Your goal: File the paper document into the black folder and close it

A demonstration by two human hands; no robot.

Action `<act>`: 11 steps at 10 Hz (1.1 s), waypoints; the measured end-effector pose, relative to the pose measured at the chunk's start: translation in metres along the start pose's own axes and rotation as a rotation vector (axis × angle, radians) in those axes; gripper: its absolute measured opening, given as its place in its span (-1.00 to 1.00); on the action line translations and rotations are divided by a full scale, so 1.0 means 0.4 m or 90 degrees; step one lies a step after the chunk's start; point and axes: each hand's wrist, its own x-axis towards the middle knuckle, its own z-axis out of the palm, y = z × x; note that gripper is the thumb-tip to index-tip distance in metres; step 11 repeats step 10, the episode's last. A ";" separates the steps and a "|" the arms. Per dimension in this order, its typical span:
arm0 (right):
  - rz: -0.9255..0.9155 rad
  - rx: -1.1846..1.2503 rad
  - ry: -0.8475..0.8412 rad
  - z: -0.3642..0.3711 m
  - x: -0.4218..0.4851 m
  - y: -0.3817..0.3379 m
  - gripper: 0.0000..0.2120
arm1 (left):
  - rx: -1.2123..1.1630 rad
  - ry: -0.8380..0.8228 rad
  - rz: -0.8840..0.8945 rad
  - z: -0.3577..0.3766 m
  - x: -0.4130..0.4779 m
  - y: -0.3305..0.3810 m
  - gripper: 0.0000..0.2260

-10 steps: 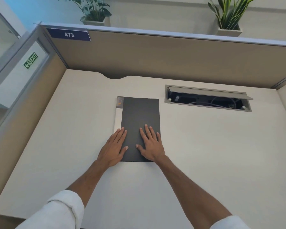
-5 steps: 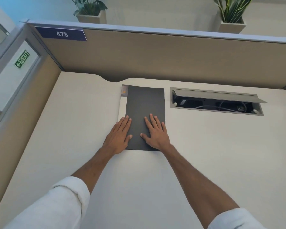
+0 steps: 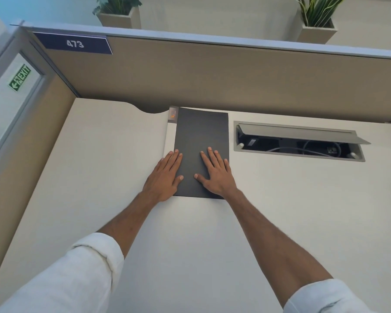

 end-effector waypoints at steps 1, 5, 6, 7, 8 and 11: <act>0.000 0.001 -0.004 -0.012 0.016 0.007 -0.18 | -0.006 -0.001 -0.002 -0.004 0.017 0.002 -0.34; 0.005 0.001 -0.003 -0.021 0.039 0.013 -0.17 | 0.010 0.008 0.000 0.002 0.051 -0.003 -0.34; 0.006 -0.012 -0.006 -0.026 0.034 0.007 -0.18 | 0.014 0.004 0.000 -0.004 0.048 0.001 -0.34; 0.005 -0.020 -0.007 -0.027 0.030 -0.004 -0.19 | 0.023 0.004 -0.006 -0.007 0.048 0.009 -0.35; 0.012 -0.018 -0.015 -0.037 0.018 -0.016 -0.21 | 0.031 0.000 -0.013 -0.024 0.042 0.025 -0.36; -0.003 -0.008 0.033 -0.051 -0.043 -0.024 -0.35 | 0.063 0.031 0.007 -0.046 -0.005 0.060 -0.40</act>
